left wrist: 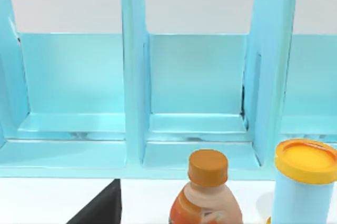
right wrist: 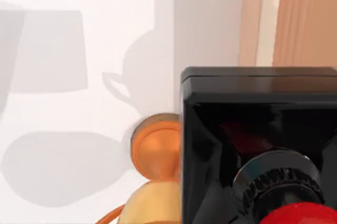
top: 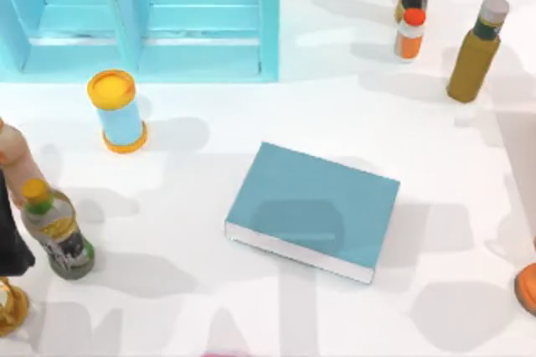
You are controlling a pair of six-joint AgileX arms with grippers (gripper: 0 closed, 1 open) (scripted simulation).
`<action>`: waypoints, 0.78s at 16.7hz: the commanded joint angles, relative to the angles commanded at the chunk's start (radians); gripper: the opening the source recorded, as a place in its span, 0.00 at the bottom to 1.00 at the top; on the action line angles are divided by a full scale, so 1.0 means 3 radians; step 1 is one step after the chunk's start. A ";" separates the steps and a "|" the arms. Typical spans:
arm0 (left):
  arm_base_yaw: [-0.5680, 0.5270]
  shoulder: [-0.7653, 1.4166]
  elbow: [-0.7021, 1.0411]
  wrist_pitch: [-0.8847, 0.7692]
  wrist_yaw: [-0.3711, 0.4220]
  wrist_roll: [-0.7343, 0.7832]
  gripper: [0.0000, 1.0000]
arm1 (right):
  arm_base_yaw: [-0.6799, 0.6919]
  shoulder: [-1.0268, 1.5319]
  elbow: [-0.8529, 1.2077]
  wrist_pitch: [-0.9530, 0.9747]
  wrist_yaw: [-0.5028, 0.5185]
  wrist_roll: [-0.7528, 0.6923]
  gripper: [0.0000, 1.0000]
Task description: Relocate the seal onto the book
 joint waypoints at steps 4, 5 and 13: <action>0.0000 0.0000 0.0000 0.0000 0.0000 0.0000 1.00 | 0.0235 0.0165 0.0118 0.0050 0.0000 0.0235 0.00; 0.0000 0.0000 0.0000 0.0000 0.0000 0.0000 1.00 | 0.0377 0.0256 0.0180 0.0081 0.0000 0.0378 0.00; 0.0000 0.0000 0.0000 0.0000 0.0000 0.0000 1.00 | 0.2005 0.1148 0.0673 0.0454 0.0018 0.2026 0.00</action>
